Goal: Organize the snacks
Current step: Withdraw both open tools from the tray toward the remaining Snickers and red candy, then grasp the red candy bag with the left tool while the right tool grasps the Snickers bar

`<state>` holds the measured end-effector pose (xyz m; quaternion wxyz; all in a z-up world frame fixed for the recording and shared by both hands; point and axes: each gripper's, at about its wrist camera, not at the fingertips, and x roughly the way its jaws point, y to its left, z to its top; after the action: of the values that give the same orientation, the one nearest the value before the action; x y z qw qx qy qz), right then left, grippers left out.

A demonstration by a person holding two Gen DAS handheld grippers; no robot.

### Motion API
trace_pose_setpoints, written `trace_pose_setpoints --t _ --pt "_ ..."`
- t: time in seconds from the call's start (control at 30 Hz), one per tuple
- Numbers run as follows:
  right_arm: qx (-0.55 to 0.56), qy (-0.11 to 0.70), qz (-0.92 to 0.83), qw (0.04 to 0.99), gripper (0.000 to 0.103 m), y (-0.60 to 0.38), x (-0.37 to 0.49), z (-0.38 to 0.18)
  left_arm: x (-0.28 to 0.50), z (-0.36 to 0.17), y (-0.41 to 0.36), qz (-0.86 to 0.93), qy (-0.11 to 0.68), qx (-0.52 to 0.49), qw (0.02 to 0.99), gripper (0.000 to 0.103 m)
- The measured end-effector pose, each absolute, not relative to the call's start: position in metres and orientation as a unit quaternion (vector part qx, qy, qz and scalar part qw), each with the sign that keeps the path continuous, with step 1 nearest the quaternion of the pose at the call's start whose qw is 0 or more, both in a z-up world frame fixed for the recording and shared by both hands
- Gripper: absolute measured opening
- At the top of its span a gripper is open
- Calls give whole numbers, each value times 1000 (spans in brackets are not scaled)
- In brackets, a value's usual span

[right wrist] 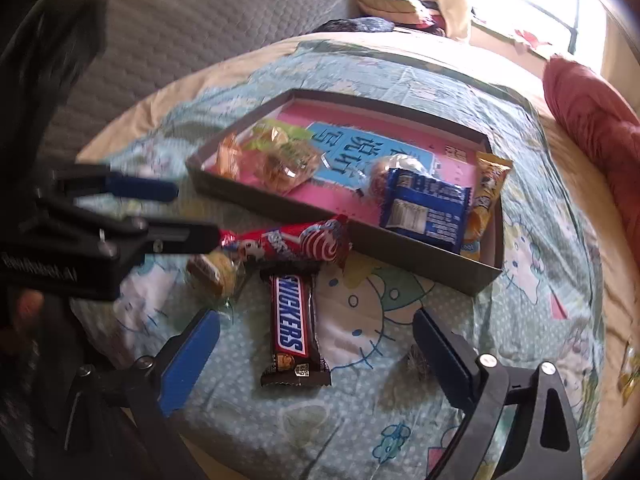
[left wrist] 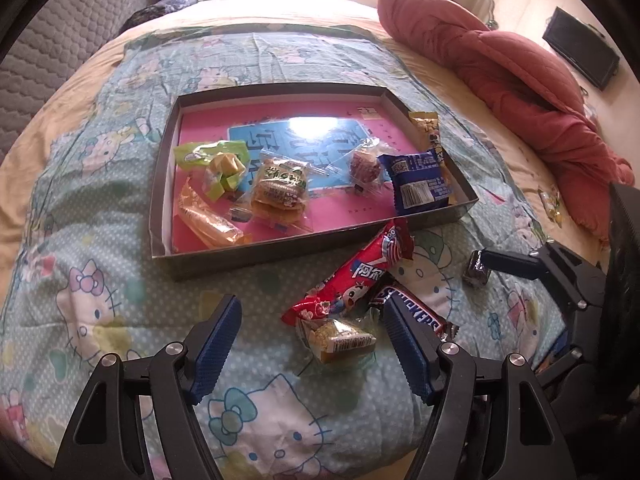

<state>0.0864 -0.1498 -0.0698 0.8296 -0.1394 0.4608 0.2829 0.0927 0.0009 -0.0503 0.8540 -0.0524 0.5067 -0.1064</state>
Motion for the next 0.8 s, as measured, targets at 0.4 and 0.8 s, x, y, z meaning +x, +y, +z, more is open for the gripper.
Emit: trace_pose_setpoints --t 0.4,0.8 --pt "-174 492 286 804 68 -136 91 -99 103 -62 -5 -125 517 -39 846 75" --pt "-179 493 289 801 63 -129 99 -108 128 -80 -14 -153 531 1 834 75"
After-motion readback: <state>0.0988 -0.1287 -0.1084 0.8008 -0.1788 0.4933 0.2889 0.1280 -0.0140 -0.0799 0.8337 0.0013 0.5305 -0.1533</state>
